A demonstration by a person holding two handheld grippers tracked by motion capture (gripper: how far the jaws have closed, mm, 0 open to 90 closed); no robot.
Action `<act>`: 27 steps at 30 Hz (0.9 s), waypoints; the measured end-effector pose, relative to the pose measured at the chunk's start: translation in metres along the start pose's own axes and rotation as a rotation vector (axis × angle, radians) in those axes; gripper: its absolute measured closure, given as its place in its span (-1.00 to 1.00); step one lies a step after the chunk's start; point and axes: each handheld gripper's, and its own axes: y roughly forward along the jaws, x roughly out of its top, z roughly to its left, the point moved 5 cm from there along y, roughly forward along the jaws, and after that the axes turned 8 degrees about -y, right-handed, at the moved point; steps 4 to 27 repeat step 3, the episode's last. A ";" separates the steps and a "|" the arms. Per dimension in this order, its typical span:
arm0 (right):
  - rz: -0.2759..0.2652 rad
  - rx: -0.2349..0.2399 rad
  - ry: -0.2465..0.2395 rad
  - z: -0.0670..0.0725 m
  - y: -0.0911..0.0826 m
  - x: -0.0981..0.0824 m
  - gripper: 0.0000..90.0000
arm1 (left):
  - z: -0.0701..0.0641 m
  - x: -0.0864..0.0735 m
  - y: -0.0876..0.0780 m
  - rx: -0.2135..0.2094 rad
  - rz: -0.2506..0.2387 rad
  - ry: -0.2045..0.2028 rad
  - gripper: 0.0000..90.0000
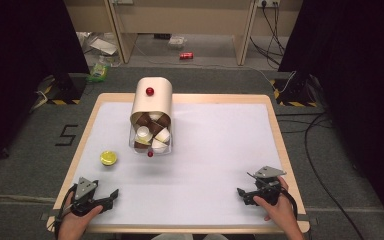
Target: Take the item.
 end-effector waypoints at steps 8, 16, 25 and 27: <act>0.000 0.000 0.000 0.000 0.000 0.000 -0.99 | 0.000 0.000 0.000 -0.001 0.001 0.000 -0.66; 0.000 0.000 0.000 0.000 0.000 0.000 -0.99 | 0.000 0.000 0.000 -0.001 0.001 0.000 -0.66; 0.000 0.000 0.000 0.000 0.000 0.000 -0.99 | 0.000 0.000 0.000 -0.001 0.001 0.000 -0.66; 0.000 0.000 0.000 0.000 0.000 0.000 -0.99 | 0.000 0.000 0.000 -0.001 0.001 0.000 -0.66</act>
